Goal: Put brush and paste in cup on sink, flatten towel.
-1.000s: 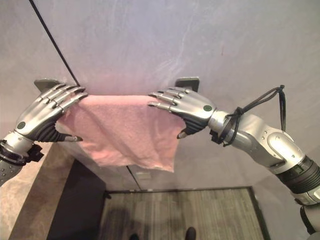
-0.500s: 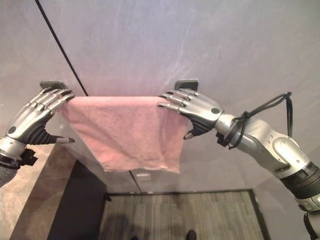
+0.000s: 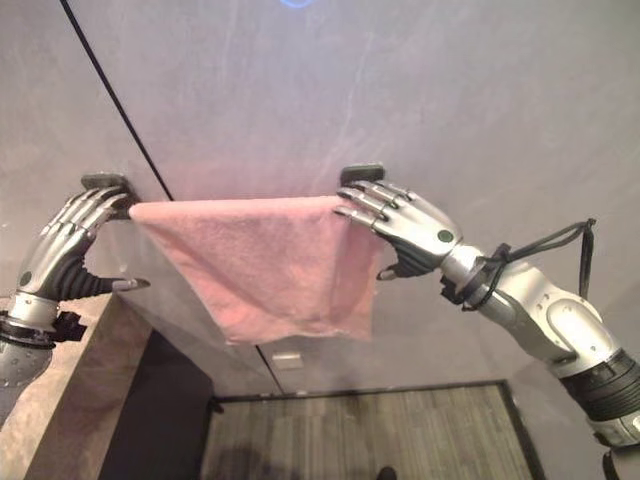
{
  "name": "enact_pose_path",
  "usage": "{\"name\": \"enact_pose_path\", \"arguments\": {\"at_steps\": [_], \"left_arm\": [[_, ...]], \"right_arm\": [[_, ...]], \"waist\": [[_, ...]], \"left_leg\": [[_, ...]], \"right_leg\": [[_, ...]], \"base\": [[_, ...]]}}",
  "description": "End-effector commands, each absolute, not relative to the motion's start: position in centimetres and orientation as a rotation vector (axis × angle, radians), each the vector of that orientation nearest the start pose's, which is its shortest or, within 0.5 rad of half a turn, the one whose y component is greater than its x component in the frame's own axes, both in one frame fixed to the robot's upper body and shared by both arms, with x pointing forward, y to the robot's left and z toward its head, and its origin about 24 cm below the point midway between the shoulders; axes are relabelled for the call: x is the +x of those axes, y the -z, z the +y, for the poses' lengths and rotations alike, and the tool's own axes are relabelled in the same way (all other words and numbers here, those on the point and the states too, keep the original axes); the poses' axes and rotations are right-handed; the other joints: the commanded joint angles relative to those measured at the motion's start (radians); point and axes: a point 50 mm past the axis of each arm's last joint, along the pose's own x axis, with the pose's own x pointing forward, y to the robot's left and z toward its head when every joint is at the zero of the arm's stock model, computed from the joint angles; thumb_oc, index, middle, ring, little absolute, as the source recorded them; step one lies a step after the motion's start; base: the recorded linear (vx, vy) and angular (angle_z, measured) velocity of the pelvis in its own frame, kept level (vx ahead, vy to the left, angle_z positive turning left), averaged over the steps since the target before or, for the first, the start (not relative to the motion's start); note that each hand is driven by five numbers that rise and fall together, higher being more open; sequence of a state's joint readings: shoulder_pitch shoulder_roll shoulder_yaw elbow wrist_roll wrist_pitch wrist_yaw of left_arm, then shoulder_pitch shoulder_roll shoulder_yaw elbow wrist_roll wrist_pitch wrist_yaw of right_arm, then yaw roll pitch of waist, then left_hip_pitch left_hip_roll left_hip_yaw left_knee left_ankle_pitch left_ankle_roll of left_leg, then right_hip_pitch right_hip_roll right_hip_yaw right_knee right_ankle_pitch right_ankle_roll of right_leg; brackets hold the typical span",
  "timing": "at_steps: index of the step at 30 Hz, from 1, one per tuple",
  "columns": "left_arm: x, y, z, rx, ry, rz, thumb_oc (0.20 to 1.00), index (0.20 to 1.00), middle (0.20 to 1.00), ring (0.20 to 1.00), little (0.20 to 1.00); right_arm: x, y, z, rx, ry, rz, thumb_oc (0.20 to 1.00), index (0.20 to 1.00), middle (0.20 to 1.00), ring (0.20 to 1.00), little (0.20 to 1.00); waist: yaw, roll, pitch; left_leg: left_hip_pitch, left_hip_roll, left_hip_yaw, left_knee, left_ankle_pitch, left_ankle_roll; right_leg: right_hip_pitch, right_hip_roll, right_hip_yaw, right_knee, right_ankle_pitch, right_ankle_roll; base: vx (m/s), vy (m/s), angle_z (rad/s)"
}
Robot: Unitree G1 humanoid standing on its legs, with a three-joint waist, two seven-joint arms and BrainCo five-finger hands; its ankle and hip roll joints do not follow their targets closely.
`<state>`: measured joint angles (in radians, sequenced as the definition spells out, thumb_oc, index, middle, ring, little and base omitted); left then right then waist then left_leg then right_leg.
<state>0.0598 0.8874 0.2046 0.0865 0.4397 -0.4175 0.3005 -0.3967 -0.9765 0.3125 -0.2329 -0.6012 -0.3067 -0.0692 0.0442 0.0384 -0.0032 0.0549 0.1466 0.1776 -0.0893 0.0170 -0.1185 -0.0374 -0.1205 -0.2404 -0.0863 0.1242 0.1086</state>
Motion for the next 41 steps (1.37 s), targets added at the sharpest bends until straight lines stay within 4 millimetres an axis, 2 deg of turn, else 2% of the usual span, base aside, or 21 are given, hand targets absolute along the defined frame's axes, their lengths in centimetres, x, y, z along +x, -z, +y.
{"name": "enact_pose_path", "arguments": {"at_steps": [1, 7, 10, 13, 14, 15, 16, 17, 22, 25, 27, 28, 31, 32, 34, 36, 37, 39, 40, 41], "left_arm": [[21.6, -13.5, 37.0, 1.319, -0.385, -0.153, 1.0, 1.0, 1.0, 1.0, 1.0], [21.5, -13.7, 36.5, 1.241, -0.466, -0.217, 1.0, 1.0, 1.0, 1.0, 1.0], [21.4, -13.9, 36.5, 1.227, -0.487, -0.236, 1.0, 1.0, 1.0, 1.0, 1.0], [20.7, -14.0, 36.1, 1.135, -0.555, -0.287, 1.0, 1.0, 1.0, 1.0, 1.0], [20.3, -13.8, 36.1, 1.089, -0.576, -0.294, 1.0, 1.0, 1.0, 1.0, 1.0], [19.4, -13.1, 35.7, 0.968, -0.613, -0.309, 1.0, 1.0, 1.0, 1.0, 1.0], [19.3, -13.0, 35.6, 0.965, -0.609, -0.308, 1.0, 1.0, 1.0, 1.0, 1.0], [18.3, -12.1, 35.2, 0.86, -0.622, -0.295, 1.0, 1.0, 1.0, 1.0, 1.0], [17.1, -9.6, 33.4, 0.656, -0.58, -0.252, 1.0, 1.0, 1.0, 1.0, 1.0], [16.9, -7.9, 32.6, 0.551, -0.55, -0.206, 1.0, 1.0, 1.0, 1.0, 1.0], [16.9, -6.0, 31.8, 0.477, -0.5, -0.136, 1.0, 1.0, 1.0, 1.0, 1.0], [17.0, -3.7, 30.7, 0.384, -0.451, -0.052, 1.0, 1.0, 1.0, 1.0, 1.0], [16.4, -0.4, 28.9, 0.247, -0.37, 0.078, 1.0, 1.0, 1.0, 1.0, 1.0], [16.4, -0.4, 28.9, 0.244, -0.368, 0.079, 1.0, 1.0, 1.0, 1.0, 1.0], [16.0, 1.5, 27.9, 0.175, -0.324, 0.158, 1.0, 1.0, 1.0, 1.0, 1.0], [15.1, 4.5, 26.3, 0.086, -0.266, 0.298, 1.0, 1.0, 1.0, 1.0, 1.0], [15.1, 4.5, 26.3, 0.085, -0.266, 0.297, 1.0, 1.0, 1.0, 1.0, 1.0], [14.6, 5.8, 25.8, 0.104, -0.232, 0.367, 1.0, 1.0, 1.0, 1.0, 1.0], [14.6, 5.8, 25.8, 0.104, -0.233, 0.366, 1.0, 1.0, 1.0, 1.0, 1.0], [13.6, 7.4, 25.4, 0.095, -0.227, 0.456, 1.0, 1.0, 1.0, 1.0, 1.0]], "right_arm": [[26.6, -21.8, -16.8, -1.309, -0.222, -0.932, 1.0, 1.0, 1.0, 1.0, 1.0], [25.8, -23.1, -15.8, -1.114, -0.198, -1.024, 1.0, 1.0, 1.0, 1.0, 1.0], [25.5, -23.5, -15.8, -1.088, -0.183, -1.049, 1.0, 1.0, 1.0, 1.0, 1.0], [24.6, -24.3, -16.4, -1.05, -0.113, -1.096, 1.0, 1.0, 1.0, 1.0, 1.0], [24.3, -24.4, -16.9, -1.054, -0.075, -1.1, 1.0, 1.0, 1.0, 1.0, 1.0], [24.0, -24.3, -18.5, -1.073, 0.017, -1.073, 1.0, 1.0, 1.0, 1.0, 1.0], [23.9, -24.2, -18.5, -1.076, 0.017, -1.071, 1.0, 1.0, 1.0, 1.0, 1.0], [23.6, -23.4, -20.6, -1.077, 0.108, -0.992, 1.0, 1.0, 1.0, 1.0, 1.0], [22.2, -18.8, -26.6, -1.043, 0.337, -0.678, 1.0, 1.0, 1.0, 1.0, 1.0], [21.2, -16.1, -28.6, -1.02, 0.412, -0.523, 1.0, 1.0, 1.0, 1.0, 1.0], [20.5, -13.6, -29.7, -0.971, 0.434, -0.395, 1.0, 1.0, 1.0, 1.0, 1.0], [20.1, -11.1, -29.9, -0.938, 0.392, -0.276, 1.0, 1.0, 1.0, 1.0, 1.0], [19.3, -8.0, -29.3, -0.881, 0.302, -0.148, 1.0, 1.0, 1.0, 1.0, 1.0], [19.3, -8.0, -29.4, -0.881, 0.301, -0.147, 1.0, 1.0, 1.0, 1.0, 1.0], [19.1, -6.1, -28.7, -0.845, 0.223, -0.073, 1.0, 1.0, 1.0, 1.0, 1.0], [18.4, -2.4, -27.5, -0.727, 0.126, 0.071, 1.0, 1.0, 1.0, 1.0, 1.0], [18.5, -2.4, -27.5, -0.726, 0.126, 0.071, 1.0, 1.0, 1.0, 1.0, 1.0], [17.8, 0.3, -27.0, -0.683, 0.062, 0.185, 1.0, 1.0, 1.0, 1.0, 1.0], [17.8, 0.3, -27.0, -0.683, 0.061, 0.185, 1.0, 1.0, 1.0, 1.0, 1.0], [16.9, 2.5, -26.6, -0.675, -0.021, 0.3, 1.0, 1.0, 1.0, 1.0, 1.0]], "waist": [[0.028, -0.075, -0.022], [0.033, -0.07, -0.031], [0.033, -0.069, -0.033], [0.032, -0.066, -0.035], [0.031, -0.065, -0.035], [0.023, -0.064, -0.036], [0.025, -0.063, -0.037], [0.015, -0.061, -0.035], [-0.005, -0.056, -0.033], [-0.019, -0.053, -0.028], [-0.026, -0.05, -0.025], [-0.034, -0.048, -0.019], [-0.042, -0.041, -0.012], [-0.042, -0.041, -0.013], [-0.045, -0.039, -0.007], [-0.05, -0.036, 0.0], [-0.05, -0.036, -0.001], [-0.051, -0.034, 0.003], [-0.052, -0.035, 0.003], [-0.048, -0.036, 0.002]], "left_leg": [[-0.047, -0.014, 0.02, 0.002, 0.066, -0.004], [-0.03, -0.009, 0.03, 0.002, 0.067, -0.004], [-0.026, -0.006, 0.032, 0.002, 0.067, -0.005], [-0.021, -0.001, 0.035, 0.002, 0.068, -0.006], [-0.02, 0.0, 0.036, 0.002, 0.067, -0.006], [-0.018, 0.0, 0.037, 0.002, 0.067, -0.006], [-0.018, 0.001, 0.037, 0.002, 0.066, -0.005], [-0.017, 0.001, 0.037, 0.002, 0.065, -0.005], [-0.016, 0.003, 0.03, 0.002, 0.065, -0.004], [-0.019, 0.004, 0.026, 0.002, 0.068, -0.004], [-0.022, 0.005, 0.024, 0.002, 0.07, -0.003], [-0.025, 0.005, 0.025, 0.002, 0.074, -0.002], [-0.028, 0.007, 0.026, 0.002, 0.078, 0.001], [-0.028, 0.007, 0.026, 0.002, 0.078, 0.001], [-0.029, 0.007, 0.031, 0.002, 0.081, 0.002], [-0.028, 0.008, 0.033, 0.002, 0.085, 0.005], [-0.028, 0.008, 0.033, 0.002, 0.085, 0.005], [-0.027, 0.009, 0.034, 0.002, 0.088, 0.005], [-0.026, 0.009, 0.034, 0.002, 0.088, 0.005], [-0.026, 0.009, 0.033, 0.002, 0.089, 0.005]], "right_leg": [[0.056, -0.087, 0.006, -0.001, 0.009, 0.089], [0.062, -0.079, 0.017, -0.001, 0.003, 0.082], [0.064, -0.077, 0.019, -0.001, 0.001, 0.08], [0.065, -0.074, 0.024, -0.001, -0.001, 0.079], [0.065, -0.073, 0.025, -0.001, -0.002, 0.078], [0.065, -0.073, 0.027, -0.001, -0.003, 0.077], [0.065, -0.073, 0.027, -0.001, -0.003, 0.077], [0.064, -0.073, 0.03, -0.001, -0.003, 0.075], [0.071, -0.071, 0.029, -0.001, -0.008, 0.07], [0.071, -0.069, 0.03, -0.001, -0.009, 0.066], [0.069, -0.067, 0.029, -0.001, -0.01, 0.064], [0.066, -0.065, 0.029, -0.001, -0.009, 0.062], [0.06, -0.063, 0.032, -0.001, -0.01, 0.059], [0.061, -0.063, 0.032, -0.001, -0.01, 0.059], [0.058, -0.062, 0.035, -0.001, -0.008, 0.058], [0.056, -0.061, 0.038, -0.001, -0.004, 0.057], [0.056, -0.061, 0.038, -0.001, -0.004, 0.057], [0.056, -0.06, 0.039, -0.001, -0.003, 0.056], [0.057, -0.06, 0.039, -0.001, -0.003, 0.056], [0.059, -0.06, 0.036, -0.001, -0.004, 0.055]], "base": [[0.0, 0.0, 0.0], [-0.03, -0.023, -0.04], [0.0, -0.008, -0.03], [0.0, 0.0, 0.0], [0.0, 0.0, 0.0], [0.0, 0.0, 0.0], [0.0, 0.0, 0.0], [0.0, 0.0, 0.0], [0.0, 0.0, 0.0], [0.0, -0.032, 0.0], [-0.02, -0.038, 0.01], [-0.04, -0.04, 0.01], [-0.03, -0.022, 0.0], [0.0, 0.0, 0.0], [-0.03, -0.014, -0.01], [-0.05, -0.019, -0.01], [0.0, 0.0, 0.0], [0.0, 0.0, 0.0], [0.0, 0.0, 0.0], [0.0, 0.0, 0.0]]}}
